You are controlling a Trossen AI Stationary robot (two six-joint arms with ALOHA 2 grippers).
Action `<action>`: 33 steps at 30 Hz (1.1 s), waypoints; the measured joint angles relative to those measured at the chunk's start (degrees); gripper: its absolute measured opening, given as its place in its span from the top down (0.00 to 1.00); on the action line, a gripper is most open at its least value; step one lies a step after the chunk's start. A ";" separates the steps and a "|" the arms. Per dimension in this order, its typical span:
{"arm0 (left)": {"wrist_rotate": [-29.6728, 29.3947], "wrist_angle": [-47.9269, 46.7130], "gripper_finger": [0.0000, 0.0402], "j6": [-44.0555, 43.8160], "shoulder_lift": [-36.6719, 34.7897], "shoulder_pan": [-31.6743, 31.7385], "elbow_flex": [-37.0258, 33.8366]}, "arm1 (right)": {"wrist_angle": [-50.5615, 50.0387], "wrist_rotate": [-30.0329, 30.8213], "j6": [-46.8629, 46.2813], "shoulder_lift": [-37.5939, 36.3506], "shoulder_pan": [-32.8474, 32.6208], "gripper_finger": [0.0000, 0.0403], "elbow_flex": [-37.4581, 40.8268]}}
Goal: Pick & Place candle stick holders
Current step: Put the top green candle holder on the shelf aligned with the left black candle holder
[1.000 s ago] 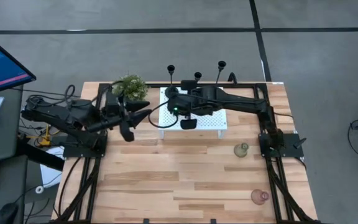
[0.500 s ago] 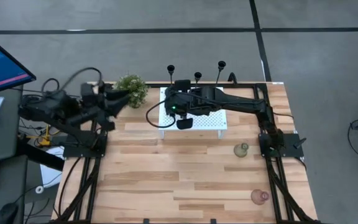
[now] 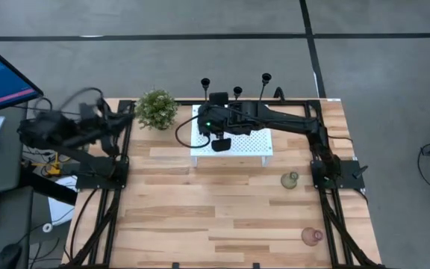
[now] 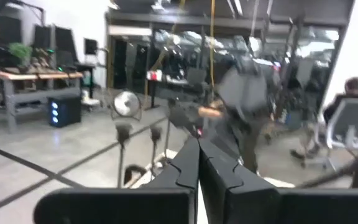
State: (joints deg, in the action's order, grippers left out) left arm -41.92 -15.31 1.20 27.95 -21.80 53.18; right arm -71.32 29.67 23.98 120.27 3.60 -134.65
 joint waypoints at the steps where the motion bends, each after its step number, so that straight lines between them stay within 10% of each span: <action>1: 0.18 0.37 0.99 -0.22 -1.08 0.00 -1.38 | 0.31 -0.04 0.25 0.00 0.20 1.00 0.00; 33: 5.89 16.82 0.99 -10.75 -17.60 0.00 -37.23 | -0.93 -2.53 3.12 3.74 2.10 1.00 0.00</action>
State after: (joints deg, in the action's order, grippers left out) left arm -36.03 1.51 -9.55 10.36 -21.80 15.95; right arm -72.25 27.15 27.10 124.01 5.70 -134.65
